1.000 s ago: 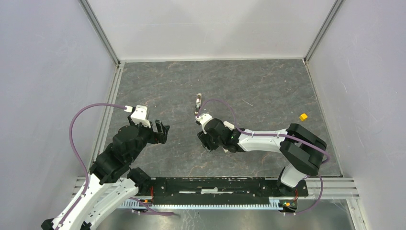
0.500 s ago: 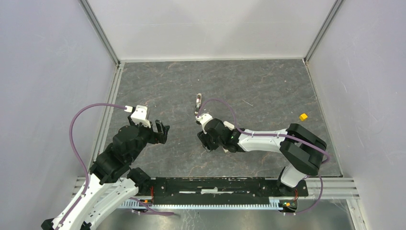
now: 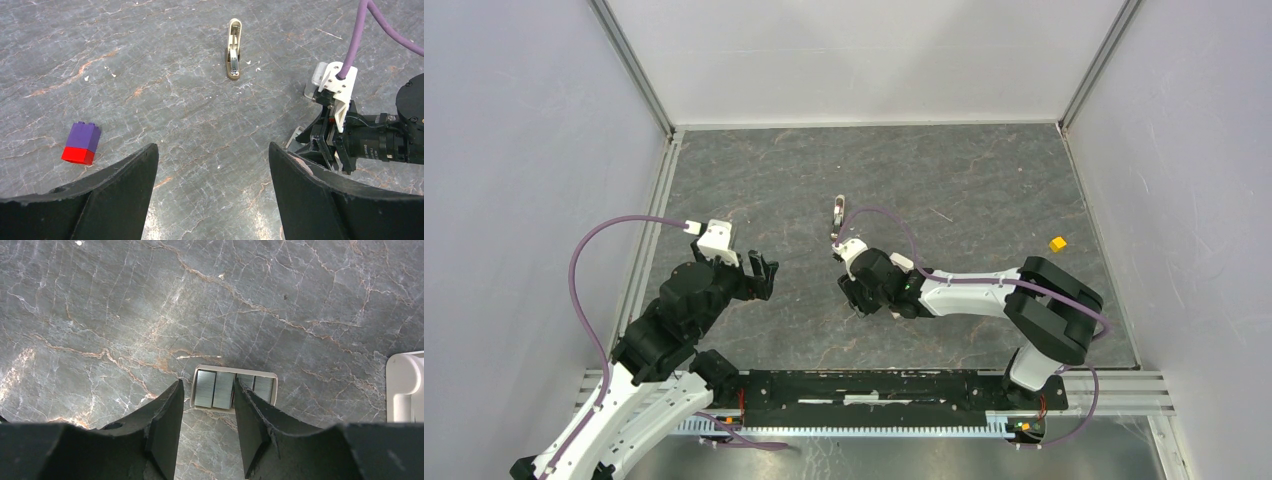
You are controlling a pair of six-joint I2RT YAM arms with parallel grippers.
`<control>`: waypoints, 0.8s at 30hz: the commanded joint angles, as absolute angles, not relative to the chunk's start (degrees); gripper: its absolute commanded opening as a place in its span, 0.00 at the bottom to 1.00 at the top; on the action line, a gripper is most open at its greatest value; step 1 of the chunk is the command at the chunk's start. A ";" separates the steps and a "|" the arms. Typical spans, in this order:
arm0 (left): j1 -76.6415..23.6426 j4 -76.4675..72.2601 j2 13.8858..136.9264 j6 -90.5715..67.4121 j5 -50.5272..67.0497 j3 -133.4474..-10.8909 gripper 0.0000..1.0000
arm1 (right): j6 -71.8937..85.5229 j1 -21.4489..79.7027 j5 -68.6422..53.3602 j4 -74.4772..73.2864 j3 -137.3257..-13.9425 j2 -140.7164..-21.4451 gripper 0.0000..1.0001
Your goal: Load the staples into the stapler
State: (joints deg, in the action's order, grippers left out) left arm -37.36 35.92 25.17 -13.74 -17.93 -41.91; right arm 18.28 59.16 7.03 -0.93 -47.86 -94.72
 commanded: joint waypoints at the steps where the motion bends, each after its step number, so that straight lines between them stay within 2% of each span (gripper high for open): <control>1: -37.42 34.48 24.98 -10.72 -18.58 -41.92 0.88 | 19.02 59.59 6.77 0.09 -47.90 -94.75 0.47; 14: -37.47 34.50 25.02 -10.72 -18.54 -41.89 0.88 | 20.63 59.59 3.18 1.92 -48.34 -91.50 0.47; 24: -37.43 34.50 25.22 -10.72 -18.28 -41.91 0.88 | 23.62 59.59 -4.05 7.52 -45.04 -86.70 0.44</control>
